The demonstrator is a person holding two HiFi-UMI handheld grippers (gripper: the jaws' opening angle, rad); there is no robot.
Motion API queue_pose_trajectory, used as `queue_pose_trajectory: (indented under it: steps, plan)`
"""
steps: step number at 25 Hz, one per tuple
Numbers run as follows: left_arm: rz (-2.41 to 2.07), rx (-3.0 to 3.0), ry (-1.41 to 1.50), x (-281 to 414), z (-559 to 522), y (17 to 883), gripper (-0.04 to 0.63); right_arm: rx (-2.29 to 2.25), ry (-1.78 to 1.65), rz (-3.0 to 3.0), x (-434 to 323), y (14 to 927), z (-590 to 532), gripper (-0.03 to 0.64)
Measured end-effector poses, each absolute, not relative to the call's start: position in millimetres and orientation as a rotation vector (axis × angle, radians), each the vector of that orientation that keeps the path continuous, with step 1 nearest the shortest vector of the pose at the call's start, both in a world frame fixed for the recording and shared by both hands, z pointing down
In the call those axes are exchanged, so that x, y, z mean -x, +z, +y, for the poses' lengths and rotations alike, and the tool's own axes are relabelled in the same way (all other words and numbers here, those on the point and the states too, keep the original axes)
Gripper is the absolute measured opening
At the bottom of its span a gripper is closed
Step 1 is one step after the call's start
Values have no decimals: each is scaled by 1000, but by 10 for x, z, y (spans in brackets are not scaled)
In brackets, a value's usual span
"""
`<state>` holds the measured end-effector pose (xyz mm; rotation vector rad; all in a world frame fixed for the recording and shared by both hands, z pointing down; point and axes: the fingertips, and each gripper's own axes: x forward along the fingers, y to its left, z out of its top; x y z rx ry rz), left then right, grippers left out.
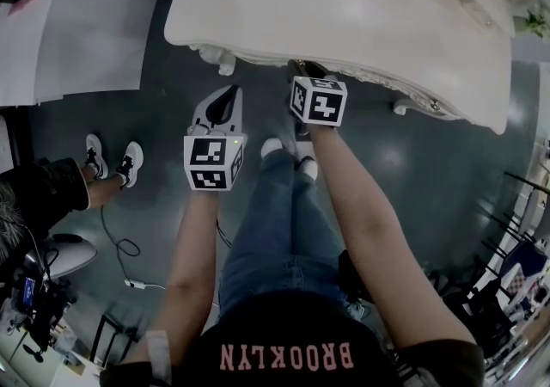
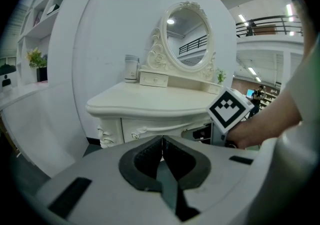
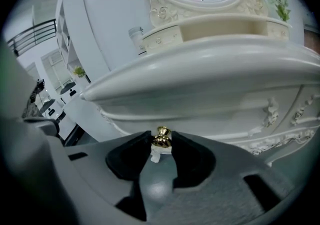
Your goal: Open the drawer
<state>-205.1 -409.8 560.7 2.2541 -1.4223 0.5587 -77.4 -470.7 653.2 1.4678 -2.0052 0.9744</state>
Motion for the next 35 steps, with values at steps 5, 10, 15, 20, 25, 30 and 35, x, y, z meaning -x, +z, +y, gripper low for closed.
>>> queue_pose_trajectory:
  steps: [5, 10, 15, 20, 25, 30, 35]
  plan:
    - [-1411, -2254, 556, 2041, -4125, 5666, 5, -1467, 948, -1999, 767, 6542, -4697, 110]
    - [-1416, -2245, 544, 2015, -4083, 5671, 5, -1480, 954, -1988, 748, 6542, -4675, 110]
    - [-1434, -2232, 546, 2012, -4011, 5673, 5, -1480, 952, -1991, 729, 6530, -4685, 110]
    - [-1463, -2214, 542, 2045, -3875, 5660, 5, -1461, 944, -1997, 718, 6531, -4606, 110]
    - [-1482, -2203, 535, 2054, -3766, 5641, 5, -1430, 949, -2014, 782, 6533, -4435, 110]
    - [-1494, -2203, 525, 2019, -3652, 5624, 5, -1378, 962, -2030, 833, 6533, -4236, 110]
    - [-1505, -2195, 517, 1998, -3510, 5627, 5, -1355, 969, -2034, 874, 6539, -4017, 110]
